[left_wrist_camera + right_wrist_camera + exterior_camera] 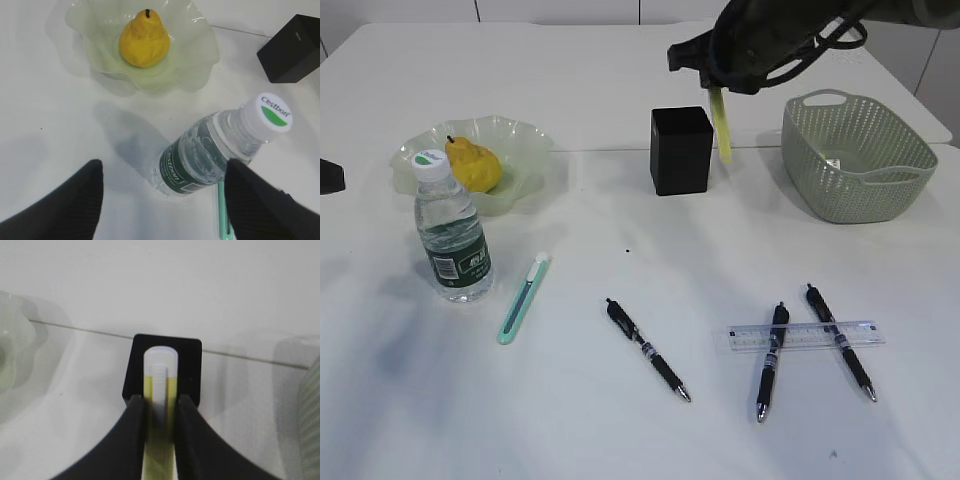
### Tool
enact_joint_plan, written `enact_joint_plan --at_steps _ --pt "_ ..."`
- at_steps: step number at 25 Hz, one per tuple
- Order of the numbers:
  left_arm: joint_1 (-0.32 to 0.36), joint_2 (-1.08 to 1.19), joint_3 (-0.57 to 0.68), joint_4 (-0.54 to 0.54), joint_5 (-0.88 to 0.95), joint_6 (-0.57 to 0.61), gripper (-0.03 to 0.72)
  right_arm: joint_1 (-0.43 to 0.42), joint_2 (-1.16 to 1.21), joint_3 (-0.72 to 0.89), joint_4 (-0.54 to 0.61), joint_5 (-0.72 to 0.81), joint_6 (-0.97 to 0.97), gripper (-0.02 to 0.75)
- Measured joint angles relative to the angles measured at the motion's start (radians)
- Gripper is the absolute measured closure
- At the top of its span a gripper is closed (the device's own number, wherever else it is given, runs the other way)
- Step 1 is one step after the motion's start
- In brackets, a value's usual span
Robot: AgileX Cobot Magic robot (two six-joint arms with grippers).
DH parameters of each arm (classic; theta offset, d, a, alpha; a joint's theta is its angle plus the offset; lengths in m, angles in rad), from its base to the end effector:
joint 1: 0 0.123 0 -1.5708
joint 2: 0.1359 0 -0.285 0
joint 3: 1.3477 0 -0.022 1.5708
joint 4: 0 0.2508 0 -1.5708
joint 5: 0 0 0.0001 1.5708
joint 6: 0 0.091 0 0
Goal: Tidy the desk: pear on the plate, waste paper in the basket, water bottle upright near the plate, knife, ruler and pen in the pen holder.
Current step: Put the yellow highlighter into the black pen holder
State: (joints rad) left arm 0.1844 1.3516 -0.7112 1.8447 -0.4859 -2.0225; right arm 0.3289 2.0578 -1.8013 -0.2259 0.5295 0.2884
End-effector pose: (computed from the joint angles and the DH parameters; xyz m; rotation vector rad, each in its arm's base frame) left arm 0.2667 0.0082 0.2419 -0.1190 2.2225 -0.5043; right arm 0.4642 0.1475 0.2764 -0.2057 2.2456 0.0978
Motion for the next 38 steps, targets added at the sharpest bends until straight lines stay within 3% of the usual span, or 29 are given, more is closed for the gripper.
enact_joint_plan --at_steps 18,30,38 --pt "0.0 0.0 0.0 0.0 0.0 0.0 0.151 -0.009 0.118 0.001 -0.025 -0.435 -0.001 0.633" --pt "0.0 0.0 0.0 0.0 0.0 0.0 0.151 -0.068 0.187 0.001 -0.031 -0.71 -0.001 0.633" --pt "0.0 0.0 0.0 0.0 0.0 0.002 0.151 -0.068 0.255 0.001 -0.038 -0.809 -0.016 0.633"
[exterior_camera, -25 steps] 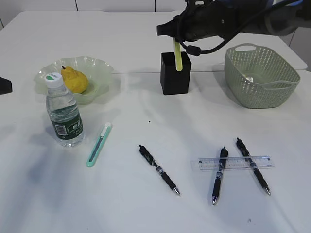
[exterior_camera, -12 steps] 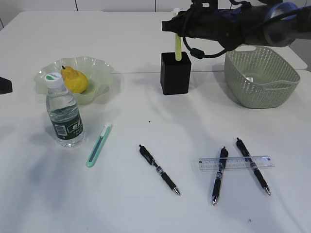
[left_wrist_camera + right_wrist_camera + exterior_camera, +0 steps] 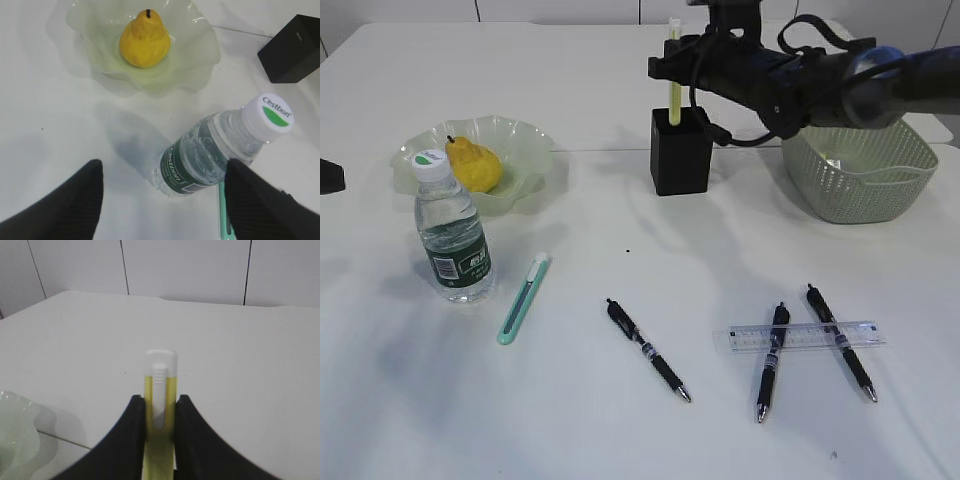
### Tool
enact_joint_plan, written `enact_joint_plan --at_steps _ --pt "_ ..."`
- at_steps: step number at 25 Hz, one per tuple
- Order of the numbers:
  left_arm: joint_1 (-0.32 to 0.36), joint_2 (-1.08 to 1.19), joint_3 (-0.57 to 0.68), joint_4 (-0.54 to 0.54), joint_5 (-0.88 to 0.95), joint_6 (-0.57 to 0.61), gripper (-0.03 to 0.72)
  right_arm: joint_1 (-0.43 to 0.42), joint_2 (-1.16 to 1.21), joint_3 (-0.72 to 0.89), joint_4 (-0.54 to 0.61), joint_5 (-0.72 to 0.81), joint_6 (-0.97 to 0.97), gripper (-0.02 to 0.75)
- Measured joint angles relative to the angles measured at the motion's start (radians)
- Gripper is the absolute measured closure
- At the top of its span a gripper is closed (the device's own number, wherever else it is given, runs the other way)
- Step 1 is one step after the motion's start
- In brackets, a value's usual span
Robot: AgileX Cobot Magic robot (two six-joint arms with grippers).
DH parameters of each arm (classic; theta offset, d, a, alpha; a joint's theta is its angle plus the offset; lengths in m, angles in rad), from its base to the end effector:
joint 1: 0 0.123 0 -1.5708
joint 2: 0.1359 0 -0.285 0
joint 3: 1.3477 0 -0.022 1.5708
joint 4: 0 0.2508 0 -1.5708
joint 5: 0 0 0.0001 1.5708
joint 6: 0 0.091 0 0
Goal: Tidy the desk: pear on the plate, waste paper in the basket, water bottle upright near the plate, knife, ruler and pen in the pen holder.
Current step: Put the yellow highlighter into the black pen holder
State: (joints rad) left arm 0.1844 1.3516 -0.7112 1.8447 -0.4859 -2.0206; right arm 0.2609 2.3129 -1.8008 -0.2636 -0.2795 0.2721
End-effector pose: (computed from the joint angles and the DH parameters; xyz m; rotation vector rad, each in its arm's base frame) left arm 0.2667 0.0082 0.2419 -0.1169 2.2224 -0.5033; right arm 0.5264 0.1473 0.2076 -0.2625 1.7124 0.2680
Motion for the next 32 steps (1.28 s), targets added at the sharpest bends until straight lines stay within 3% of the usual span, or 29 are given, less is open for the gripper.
enact_joint_plan --at_steps 10,26,32 --pt "0.0 0.0 0.0 0.0 0.0 0.008 0.151 -0.011 0.06 -0.013 -0.012 -0.081 -0.027 0.633" --pt "0.0 0.0 0.0 0.0 0.0 0.008 0.151 -0.013 0.105 -0.018 -0.014 -0.069 -0.07 0.632" --pt "0.0 0.0 0.0 0.0 0.006 0.009 0.151 -0.016 0.105 -0.018 -0.014 -0.067 -0.07 0.577"
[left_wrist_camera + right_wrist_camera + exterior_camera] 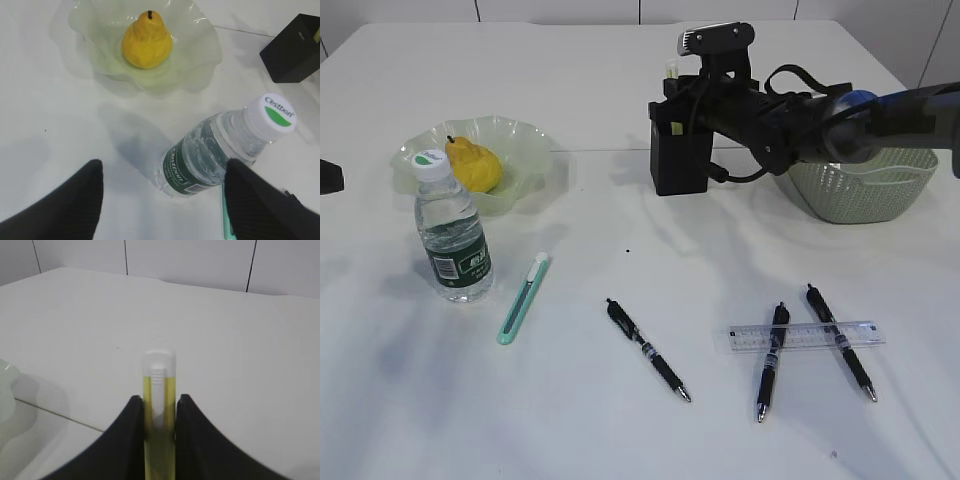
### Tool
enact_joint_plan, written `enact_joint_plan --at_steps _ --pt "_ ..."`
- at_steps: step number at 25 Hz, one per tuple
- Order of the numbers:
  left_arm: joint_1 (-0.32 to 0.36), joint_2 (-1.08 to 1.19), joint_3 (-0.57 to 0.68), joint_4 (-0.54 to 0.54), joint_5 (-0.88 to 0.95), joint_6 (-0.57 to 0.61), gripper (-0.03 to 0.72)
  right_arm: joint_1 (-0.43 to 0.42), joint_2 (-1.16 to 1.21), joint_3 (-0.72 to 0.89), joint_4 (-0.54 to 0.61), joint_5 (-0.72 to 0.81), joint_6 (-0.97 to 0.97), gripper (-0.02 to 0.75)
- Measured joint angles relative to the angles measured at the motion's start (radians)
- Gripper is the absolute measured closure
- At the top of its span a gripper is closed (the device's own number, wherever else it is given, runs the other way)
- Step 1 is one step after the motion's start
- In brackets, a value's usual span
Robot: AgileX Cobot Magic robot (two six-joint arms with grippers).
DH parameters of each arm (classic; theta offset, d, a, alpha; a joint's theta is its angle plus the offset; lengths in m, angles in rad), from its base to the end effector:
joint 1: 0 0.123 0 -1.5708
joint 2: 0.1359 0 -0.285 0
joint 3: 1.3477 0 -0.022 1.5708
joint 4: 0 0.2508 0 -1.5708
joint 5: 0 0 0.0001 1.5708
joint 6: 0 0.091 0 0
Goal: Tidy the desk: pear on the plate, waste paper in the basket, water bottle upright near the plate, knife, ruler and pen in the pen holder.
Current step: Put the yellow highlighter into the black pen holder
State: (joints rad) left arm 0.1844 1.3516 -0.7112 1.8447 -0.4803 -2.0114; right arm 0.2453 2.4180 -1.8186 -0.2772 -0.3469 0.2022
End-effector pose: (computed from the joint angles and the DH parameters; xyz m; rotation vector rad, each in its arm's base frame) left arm 0.2669 0.0087 0.2419 -0.1098 2.2210 -0.4923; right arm 0.5371 0.1431 0.1612 -0.3331 1.7206 0.2174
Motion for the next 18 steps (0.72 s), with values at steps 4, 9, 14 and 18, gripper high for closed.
enact_joint_plan --at_steps 4,9,14,18 --pt "0.0 0.0 0.0 0.0 0.002 0.002 0.151 0.0 0.0 0.0 0.0 0.0 0.0 0.519" --pt "0.0 0.0 0.0 0.0 0.002 0.002 0.151 0.0 0.0 0.0 0.0 0.0 0.0 0.496" --pt "0.0 0.0 0.0 0.0 0.002 0.002 0.151 0.0 0.0 0.0 0.0 0.0 0.0 0.496" --pt "0.0 0.0 0.0 0.0 0.002 0.002 0.151 0.0 -0.023 0.0 0.0 0.074 0.012 0.496"
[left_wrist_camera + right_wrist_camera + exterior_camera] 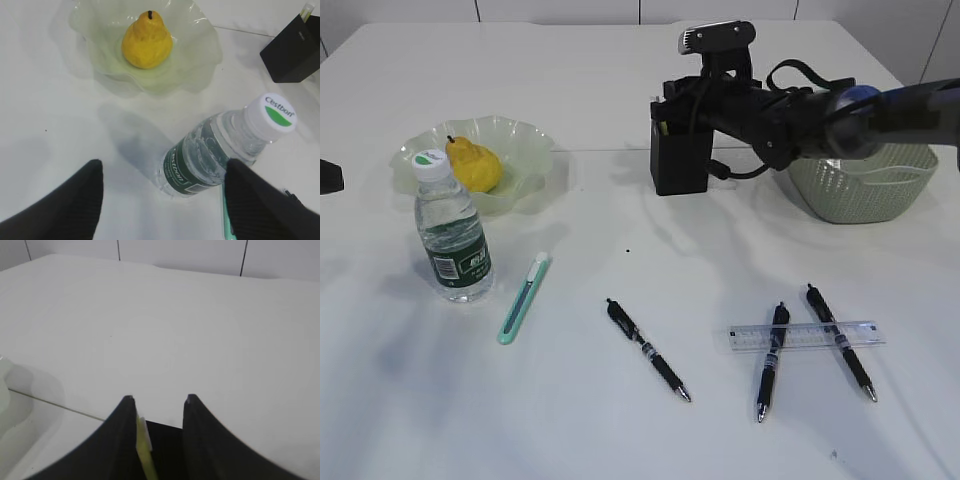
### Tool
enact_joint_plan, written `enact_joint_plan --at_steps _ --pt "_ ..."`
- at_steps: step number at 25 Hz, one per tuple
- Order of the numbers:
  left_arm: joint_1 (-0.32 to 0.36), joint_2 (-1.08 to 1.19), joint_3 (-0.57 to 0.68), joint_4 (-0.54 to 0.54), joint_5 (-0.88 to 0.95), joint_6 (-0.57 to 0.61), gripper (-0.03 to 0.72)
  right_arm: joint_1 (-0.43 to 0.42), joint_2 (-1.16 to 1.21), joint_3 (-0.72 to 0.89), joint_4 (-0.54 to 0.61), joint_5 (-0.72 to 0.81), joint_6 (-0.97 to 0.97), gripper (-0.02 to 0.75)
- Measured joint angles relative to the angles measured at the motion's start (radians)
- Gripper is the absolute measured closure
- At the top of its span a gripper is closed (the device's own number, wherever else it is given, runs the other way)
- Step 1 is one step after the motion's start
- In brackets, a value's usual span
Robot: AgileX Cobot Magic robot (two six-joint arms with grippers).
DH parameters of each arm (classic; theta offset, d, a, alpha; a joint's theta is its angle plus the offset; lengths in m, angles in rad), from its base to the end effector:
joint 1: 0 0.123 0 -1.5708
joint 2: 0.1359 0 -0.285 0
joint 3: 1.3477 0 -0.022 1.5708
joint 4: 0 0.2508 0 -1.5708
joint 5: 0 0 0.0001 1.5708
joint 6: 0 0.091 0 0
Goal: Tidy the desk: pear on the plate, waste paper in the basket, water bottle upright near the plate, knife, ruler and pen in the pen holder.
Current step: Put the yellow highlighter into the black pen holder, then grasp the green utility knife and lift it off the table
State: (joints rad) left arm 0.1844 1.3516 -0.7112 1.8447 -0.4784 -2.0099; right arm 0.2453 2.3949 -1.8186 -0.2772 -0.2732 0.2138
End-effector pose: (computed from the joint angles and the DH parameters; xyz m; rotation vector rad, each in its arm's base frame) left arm 0.2670 0.0089 0.2419 -0.1092 2.2206 -0.4894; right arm 0.5354 0.1409 0.1676 -0.3204 1.7719 0.2034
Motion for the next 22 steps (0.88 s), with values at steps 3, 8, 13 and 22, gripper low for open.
enact_joint_plan --at_steps 3,8,13,22 --pt "0.0 0.0 0.0 0.0 0.0 0.0 0.151 0.0 -0.053 0.0 0.0 0.12 0.034 0.496" --pt "0.0 0.0 0.0 0.0 0.004 0.0 0.151 0.0 -0.165 0.0 0.0 0.339 0.042 0.496" --pt "0.0 0.0 0.0 0.0 0.015 0.0 0.151 0.0 -0.284 0.0 0.002 0.573 0.03 0.496" --pt "0.0 0.0 0.0 0.0 0.025 0.0 0.151 0.0 -0.377 0.0 0.217 1.029 -0.265 0.495"
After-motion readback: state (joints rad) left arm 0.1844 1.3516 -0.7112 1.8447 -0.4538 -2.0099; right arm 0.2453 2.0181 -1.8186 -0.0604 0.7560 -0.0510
